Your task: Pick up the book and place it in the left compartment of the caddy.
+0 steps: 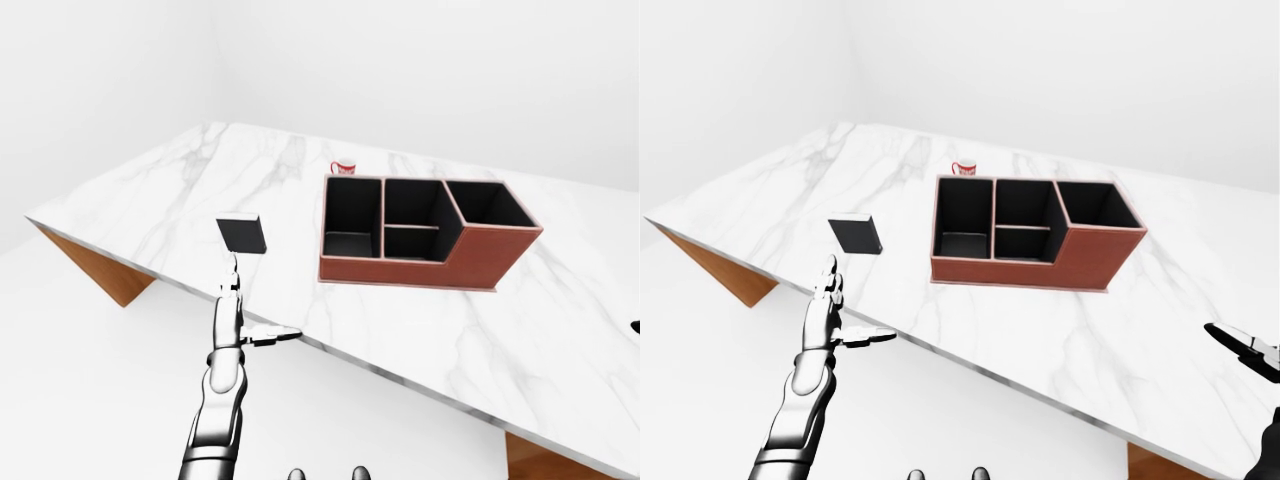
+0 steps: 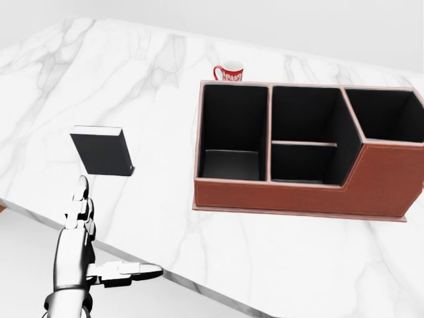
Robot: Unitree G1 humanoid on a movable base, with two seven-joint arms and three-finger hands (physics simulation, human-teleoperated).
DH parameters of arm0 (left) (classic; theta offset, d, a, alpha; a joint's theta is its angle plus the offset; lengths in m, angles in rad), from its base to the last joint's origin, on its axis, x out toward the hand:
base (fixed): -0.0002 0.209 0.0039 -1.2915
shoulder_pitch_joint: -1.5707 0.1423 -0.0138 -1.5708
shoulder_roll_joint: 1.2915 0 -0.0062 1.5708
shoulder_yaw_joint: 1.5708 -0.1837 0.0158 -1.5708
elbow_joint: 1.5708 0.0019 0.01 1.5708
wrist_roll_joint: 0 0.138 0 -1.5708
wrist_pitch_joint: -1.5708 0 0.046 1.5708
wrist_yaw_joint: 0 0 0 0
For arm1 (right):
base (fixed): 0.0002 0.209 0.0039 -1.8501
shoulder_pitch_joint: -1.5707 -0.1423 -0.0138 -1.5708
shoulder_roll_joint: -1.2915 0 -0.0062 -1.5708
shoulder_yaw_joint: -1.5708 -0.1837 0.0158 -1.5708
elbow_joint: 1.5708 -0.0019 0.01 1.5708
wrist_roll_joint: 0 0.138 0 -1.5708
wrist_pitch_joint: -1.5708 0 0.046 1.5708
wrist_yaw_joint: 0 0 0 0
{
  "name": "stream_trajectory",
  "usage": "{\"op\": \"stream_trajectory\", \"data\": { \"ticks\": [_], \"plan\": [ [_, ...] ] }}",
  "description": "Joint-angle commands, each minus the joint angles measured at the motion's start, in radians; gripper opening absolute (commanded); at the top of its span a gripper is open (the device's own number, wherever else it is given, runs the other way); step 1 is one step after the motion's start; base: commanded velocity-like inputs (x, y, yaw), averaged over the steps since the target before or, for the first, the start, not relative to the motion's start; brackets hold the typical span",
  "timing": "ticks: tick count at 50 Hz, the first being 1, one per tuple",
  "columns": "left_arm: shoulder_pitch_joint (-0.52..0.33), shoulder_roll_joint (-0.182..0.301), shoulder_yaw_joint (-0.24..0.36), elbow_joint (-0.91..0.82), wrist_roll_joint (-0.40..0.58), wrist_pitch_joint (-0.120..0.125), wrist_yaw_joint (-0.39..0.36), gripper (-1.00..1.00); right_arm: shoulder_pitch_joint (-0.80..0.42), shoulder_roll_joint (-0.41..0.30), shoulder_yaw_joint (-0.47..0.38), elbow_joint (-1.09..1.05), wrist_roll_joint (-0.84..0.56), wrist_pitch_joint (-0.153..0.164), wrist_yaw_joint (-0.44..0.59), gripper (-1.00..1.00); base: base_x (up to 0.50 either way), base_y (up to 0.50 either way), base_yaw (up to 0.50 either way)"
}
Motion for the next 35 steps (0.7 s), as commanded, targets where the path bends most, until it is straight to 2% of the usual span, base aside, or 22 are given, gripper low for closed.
{"op": "stream_trajectory", "data": {
  "ticks": [1, 35],
  "plan": [
    [0.001, -0.001, -0.003, -0.009, 0.006, 0.0, 0.002, 1.0, 0.0, 0.003, 0.0, -0.002, 0.004, 0.0, 0.011, 1.0, 0.16, 0.08, 0.0],
    [-0.005, 0.0, -0.005, 0.011, 0.02, 0.0, 0.01, 1.0, -0.003, 0.001, 0.005, 0.01, 0.002, 0.0, 0.011, 1.0, 0.16, 0.08, 0.0]
  ]
}}
